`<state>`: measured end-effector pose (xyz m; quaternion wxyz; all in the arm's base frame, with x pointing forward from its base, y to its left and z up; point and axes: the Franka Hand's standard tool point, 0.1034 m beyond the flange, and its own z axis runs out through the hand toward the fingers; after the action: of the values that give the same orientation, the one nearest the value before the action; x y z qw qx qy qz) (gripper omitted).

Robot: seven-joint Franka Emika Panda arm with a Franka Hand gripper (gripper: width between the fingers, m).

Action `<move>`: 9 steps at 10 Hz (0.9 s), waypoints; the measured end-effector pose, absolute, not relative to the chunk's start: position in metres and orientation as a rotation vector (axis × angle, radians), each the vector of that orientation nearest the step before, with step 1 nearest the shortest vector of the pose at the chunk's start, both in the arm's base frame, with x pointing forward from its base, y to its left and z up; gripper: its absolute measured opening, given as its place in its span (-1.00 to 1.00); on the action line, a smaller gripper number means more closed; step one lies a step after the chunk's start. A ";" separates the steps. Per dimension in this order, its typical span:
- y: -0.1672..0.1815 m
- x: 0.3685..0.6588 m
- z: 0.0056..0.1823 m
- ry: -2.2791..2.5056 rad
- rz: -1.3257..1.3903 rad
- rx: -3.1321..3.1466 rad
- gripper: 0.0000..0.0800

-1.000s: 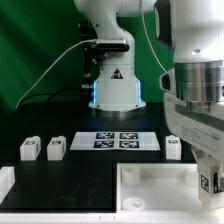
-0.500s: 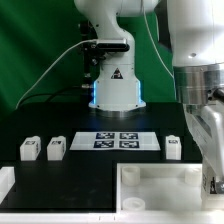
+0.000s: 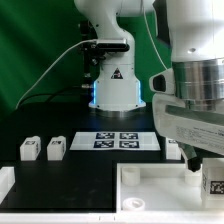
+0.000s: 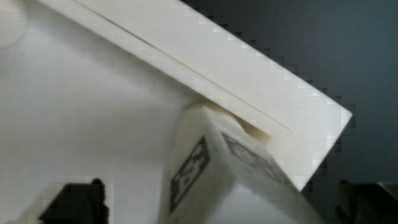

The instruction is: Assemble one leg

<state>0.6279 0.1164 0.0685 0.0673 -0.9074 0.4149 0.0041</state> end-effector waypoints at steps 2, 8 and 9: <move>0.116 0.628 0.068 0.879 -0.019 -2.891 0.62; 0.111 0.629 0.068 0.319 -0.060 -3.034 -0.29; 0.111 0.629 0.068 0.422 -0.055 -3.019 -0.29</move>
Offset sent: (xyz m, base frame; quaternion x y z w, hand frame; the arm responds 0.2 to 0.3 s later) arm 0.0009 0.0047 0.0034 -0.0099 -0.0012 -0.4609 0.8874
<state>0.6287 0.1115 0.0679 0.0465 -0.9892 0.1382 -0.0179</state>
